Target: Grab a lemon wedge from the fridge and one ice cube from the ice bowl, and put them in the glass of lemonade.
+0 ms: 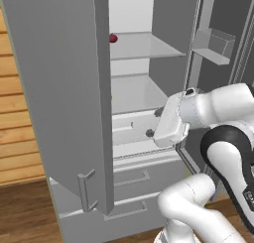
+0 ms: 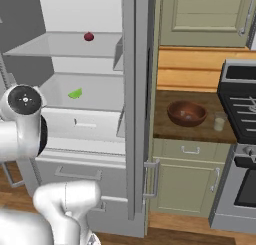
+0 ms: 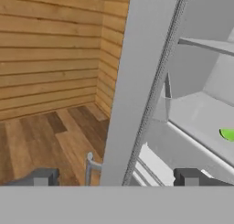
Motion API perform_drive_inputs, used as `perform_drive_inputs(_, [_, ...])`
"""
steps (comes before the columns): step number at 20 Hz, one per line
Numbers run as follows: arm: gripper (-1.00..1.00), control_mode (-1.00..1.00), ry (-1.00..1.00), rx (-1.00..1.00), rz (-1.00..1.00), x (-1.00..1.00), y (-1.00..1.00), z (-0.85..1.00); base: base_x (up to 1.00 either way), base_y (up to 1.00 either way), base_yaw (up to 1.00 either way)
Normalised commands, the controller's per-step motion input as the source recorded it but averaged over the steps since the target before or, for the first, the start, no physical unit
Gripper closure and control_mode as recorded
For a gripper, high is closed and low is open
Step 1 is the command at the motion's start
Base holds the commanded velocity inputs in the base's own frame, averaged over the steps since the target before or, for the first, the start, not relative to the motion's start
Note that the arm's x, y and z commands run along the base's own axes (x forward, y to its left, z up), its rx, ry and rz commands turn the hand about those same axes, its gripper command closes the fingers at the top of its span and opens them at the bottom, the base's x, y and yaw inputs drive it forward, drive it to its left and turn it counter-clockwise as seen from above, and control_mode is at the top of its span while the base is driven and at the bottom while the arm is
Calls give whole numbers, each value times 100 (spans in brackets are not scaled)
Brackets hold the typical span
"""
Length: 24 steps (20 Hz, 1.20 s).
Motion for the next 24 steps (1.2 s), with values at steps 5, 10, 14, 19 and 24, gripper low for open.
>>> perform_drive_inputs(5, [-100, -100, 8, 0, 22, 59, 3, 0, 0, 0, 0])
perform_drive_inputs(10, [-100, -100, 0, 2, 31, 53, 9, -6, 0, 0, 0])
perform_drive_inputs(14, [-100, -100, 0, 6, 41, 55, 35, -13, 0, 0, 0])
perform_drive_inputs(19, [-100, -100, 1, 3, 43, 54, 46, 0, 0, 0, 0])
perform_drive_inputs(24, [-100, -100, 0, 0, 17, 49, 10, -3, 0, 0, 0])
